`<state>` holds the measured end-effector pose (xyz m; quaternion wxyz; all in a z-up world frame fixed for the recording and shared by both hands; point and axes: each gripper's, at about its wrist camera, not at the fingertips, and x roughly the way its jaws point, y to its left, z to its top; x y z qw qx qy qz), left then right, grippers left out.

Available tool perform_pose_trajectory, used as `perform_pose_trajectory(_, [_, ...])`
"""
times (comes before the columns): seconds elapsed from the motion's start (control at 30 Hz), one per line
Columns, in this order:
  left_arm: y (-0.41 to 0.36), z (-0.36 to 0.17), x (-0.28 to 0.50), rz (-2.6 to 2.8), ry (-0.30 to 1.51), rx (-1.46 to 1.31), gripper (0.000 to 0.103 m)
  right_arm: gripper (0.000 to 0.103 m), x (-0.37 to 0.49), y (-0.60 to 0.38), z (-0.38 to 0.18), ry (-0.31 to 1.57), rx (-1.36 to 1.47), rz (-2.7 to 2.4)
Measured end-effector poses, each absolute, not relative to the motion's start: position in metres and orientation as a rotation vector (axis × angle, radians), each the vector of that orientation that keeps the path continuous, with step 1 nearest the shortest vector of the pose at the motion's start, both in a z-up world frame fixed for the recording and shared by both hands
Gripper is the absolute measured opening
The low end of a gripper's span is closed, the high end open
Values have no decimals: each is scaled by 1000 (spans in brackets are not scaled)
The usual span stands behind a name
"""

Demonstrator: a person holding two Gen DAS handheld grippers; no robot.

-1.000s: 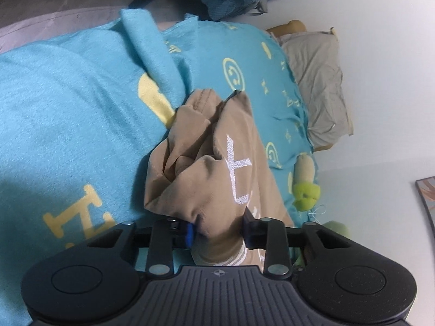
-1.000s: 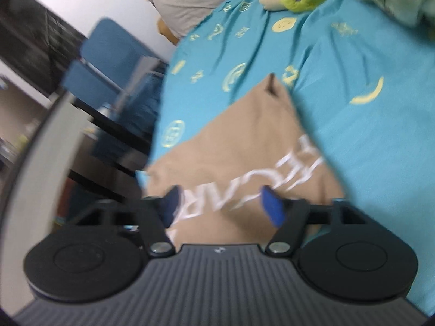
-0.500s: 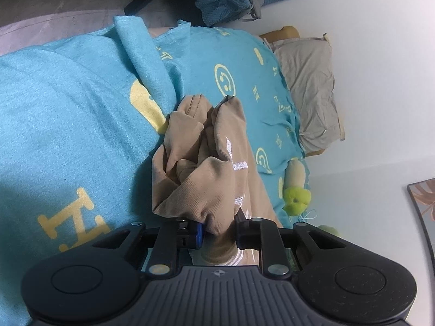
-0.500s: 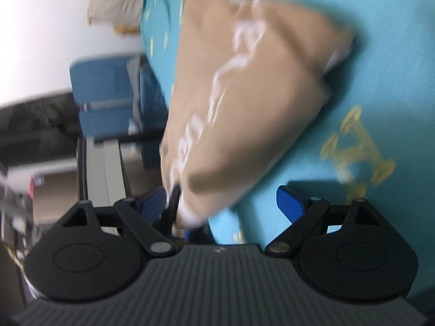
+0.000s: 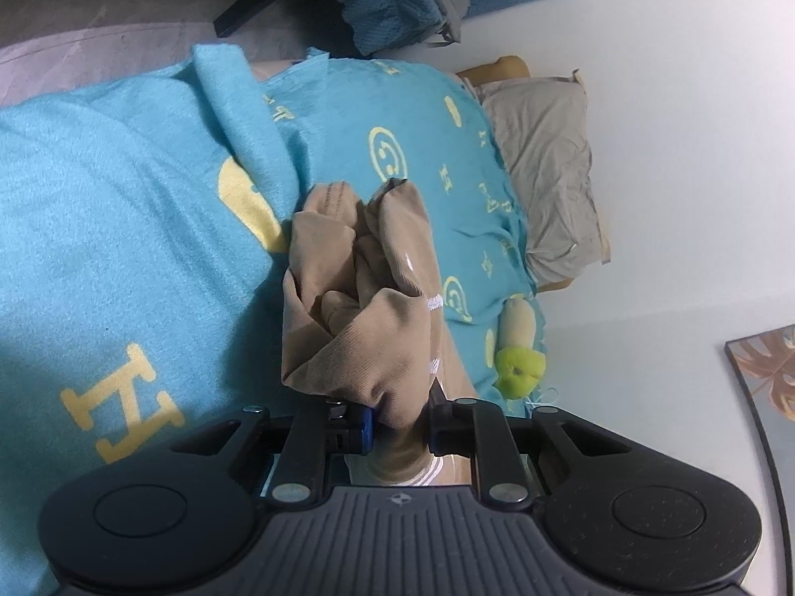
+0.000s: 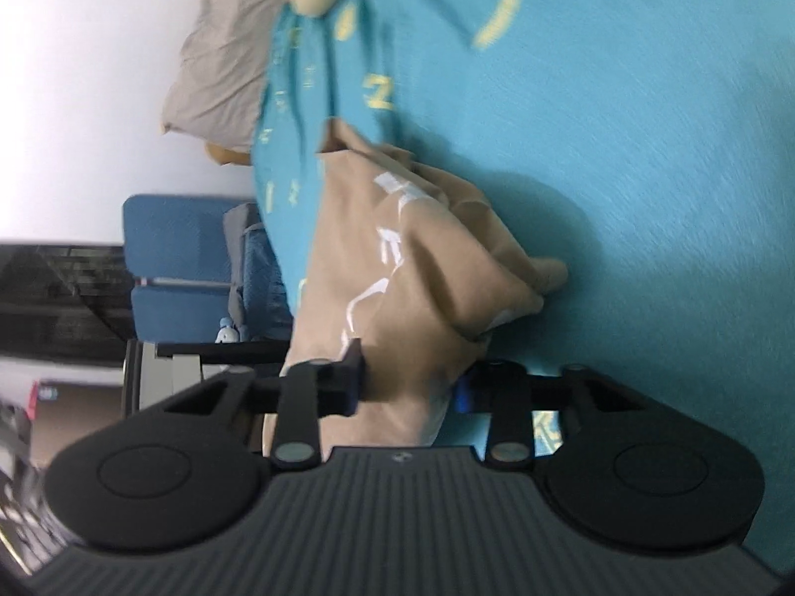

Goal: Fold clothes
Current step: 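Grasp the folded shirt with both grippers and lift it off the sheet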

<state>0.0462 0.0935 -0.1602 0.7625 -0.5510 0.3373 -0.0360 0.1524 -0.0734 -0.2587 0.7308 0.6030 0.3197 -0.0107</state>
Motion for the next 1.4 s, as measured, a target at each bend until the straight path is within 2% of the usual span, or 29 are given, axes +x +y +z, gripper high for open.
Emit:
perform_pose_trajectory(0.17, [97,-145,33,-138,719,-1232,19,27,138,-76,-224,644,1266,7])
perform_pose_trajectory(0.47, [35,-52,22,-275,762,-1125,19,27,85,-128,-151,498,1274,15])
perform_pose_trajectory(0.6, [-30,-2,34,-374,794,-1081,19,27,57,-186,-110,410,1281,-6])
perform_pose_trajectory(0.77, [-152,61,72,-554,802,-1015,19,27,38,-290,-44,269,1251,-48])
perform_pose_trajectory(0.93, [-283,128,117,-742,772,-994,19,27,30,-392,39,115,1106,-133])
perform_pose_trajectory(1.07, [-374,161,142,-883,735,-966,19,27,30,-447,91,-4,983,-217])
perform_pose_trajectory(1.23, [-444,140,159,-1012,681,-889,20,27,17,-479,94,-42,846,-313])
perform_pose_trajectory(1.4, [-458,57,149,-1035,781,-783,21,27,15,-475,27,73,812,-403])
